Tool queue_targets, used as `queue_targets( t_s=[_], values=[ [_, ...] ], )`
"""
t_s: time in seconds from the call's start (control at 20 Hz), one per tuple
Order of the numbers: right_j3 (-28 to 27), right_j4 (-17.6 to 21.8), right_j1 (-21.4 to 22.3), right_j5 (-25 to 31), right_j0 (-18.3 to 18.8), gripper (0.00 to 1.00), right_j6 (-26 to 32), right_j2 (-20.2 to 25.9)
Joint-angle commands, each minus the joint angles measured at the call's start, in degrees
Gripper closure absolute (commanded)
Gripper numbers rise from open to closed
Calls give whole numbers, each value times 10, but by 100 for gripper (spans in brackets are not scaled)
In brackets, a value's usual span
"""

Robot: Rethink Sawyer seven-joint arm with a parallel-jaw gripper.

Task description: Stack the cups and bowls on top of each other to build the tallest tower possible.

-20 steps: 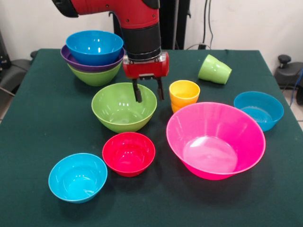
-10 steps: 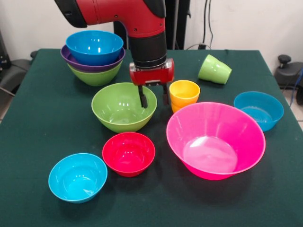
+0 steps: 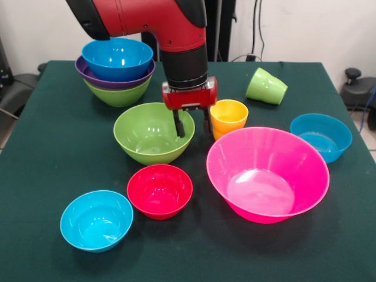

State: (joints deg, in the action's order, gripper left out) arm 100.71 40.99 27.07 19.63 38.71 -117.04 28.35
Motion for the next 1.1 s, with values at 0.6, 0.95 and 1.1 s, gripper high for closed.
queue_targets(
  t_s=[0.6, 0.95, 1.1],
  values=[
    [-44, 70, -18, 35, -23, 100, 89, -12],
    [-19, 58, 9, 22, -31, 100, 50, -26],
    [36, 32, 79, 41, -30, 100, 37, -27]
  ],
)
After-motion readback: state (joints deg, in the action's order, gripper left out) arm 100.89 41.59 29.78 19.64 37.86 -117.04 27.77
